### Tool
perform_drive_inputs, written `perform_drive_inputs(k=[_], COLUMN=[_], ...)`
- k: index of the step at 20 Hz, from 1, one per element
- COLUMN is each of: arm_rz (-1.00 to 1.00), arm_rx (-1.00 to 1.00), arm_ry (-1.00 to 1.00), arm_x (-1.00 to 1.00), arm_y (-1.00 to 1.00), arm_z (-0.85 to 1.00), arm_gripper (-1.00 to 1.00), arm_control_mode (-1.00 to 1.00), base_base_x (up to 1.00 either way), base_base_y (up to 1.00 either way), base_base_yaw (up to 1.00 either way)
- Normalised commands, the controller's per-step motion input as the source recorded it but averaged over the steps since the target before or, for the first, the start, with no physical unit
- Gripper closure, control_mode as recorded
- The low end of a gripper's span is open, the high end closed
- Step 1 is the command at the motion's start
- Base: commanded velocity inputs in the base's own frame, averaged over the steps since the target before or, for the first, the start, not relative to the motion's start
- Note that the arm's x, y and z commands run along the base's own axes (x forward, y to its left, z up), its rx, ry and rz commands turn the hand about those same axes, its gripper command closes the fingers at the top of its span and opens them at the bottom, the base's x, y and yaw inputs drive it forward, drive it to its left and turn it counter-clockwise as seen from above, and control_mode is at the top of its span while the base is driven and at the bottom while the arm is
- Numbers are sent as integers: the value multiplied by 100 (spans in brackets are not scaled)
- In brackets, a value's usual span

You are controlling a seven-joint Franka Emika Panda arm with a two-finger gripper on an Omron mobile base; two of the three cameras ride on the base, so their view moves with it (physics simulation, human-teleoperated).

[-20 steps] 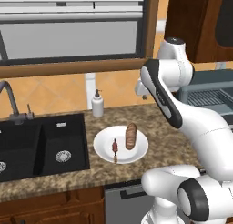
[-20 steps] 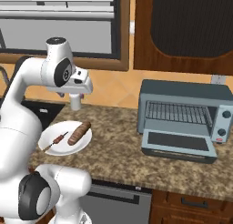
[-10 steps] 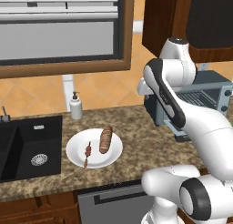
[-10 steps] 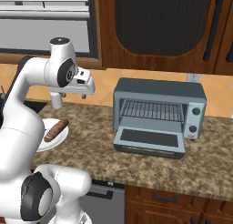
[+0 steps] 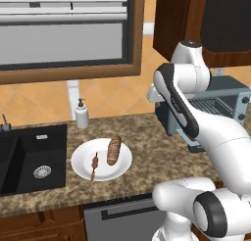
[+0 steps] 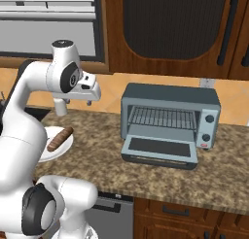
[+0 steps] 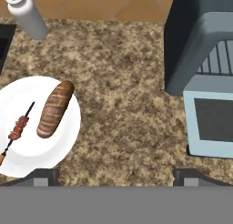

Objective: Pick up the kebab skewer and baguette bread, and place them inside the toaster oven. Close the toaster oven door and start by setting the timer.

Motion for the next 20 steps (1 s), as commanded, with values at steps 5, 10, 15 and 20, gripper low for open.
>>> perform_drive_inputs(k=[5,10,15,20], arm_rz=[0,4,32,35], arm_rx=[0,0,0,-1], arm_ry=[0,-6,-10,-22], arm_x=[0,-42,-55,-14], arm_y=[0,-12,-78,-100], arm_z=[0,-7,-41,-32], arm_gripper=[-100,-100,-100,-100], arm_control_mode=[-100,-100,-100,-100], base_base_x=[0,0,0,0], base_base_y=[0,0,0,0], base_base_yaw=[0,0,0,0])
